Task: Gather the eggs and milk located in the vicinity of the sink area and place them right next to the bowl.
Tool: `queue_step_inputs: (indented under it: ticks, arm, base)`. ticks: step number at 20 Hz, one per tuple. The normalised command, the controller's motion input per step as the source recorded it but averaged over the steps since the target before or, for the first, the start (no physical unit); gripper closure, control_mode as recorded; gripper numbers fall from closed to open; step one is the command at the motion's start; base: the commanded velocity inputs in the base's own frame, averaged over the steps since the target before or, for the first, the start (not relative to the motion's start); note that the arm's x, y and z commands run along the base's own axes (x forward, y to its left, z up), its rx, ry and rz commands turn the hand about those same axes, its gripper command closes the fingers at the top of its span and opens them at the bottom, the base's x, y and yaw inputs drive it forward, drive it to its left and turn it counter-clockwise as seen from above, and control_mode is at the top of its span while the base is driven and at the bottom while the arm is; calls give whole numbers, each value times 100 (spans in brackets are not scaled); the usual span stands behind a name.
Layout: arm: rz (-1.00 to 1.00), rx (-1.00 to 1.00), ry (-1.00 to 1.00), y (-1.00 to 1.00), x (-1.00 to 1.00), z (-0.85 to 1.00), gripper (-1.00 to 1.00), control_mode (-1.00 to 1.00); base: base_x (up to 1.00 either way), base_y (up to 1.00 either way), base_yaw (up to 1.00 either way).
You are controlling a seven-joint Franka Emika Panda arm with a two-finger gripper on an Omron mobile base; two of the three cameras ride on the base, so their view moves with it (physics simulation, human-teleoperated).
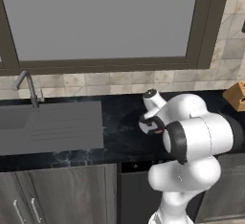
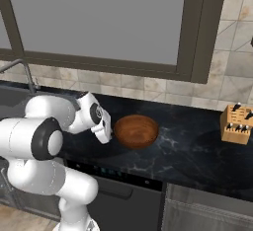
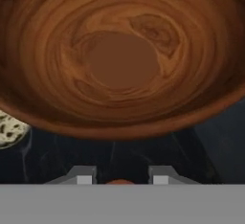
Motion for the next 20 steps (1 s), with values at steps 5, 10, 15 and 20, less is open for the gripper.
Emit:
queue_step_inputs:
  ticks: [5, 10, 15, 20]
  arm:
    - [0, 0, 0, -1, 24, -27, 100, -100]
    - [0, 0, 0, -6, 29, -20, 100, -100]
    - [0, 0, 0, -14, 23, -15, 100, -100]
    - [0, 0, -1, -11, 19, -17, 100, -100]
  base:
    - [0, 0, 0]
    - [0, 0, 0]
    - [0, 0, 0]
    - [0, 0, 0]
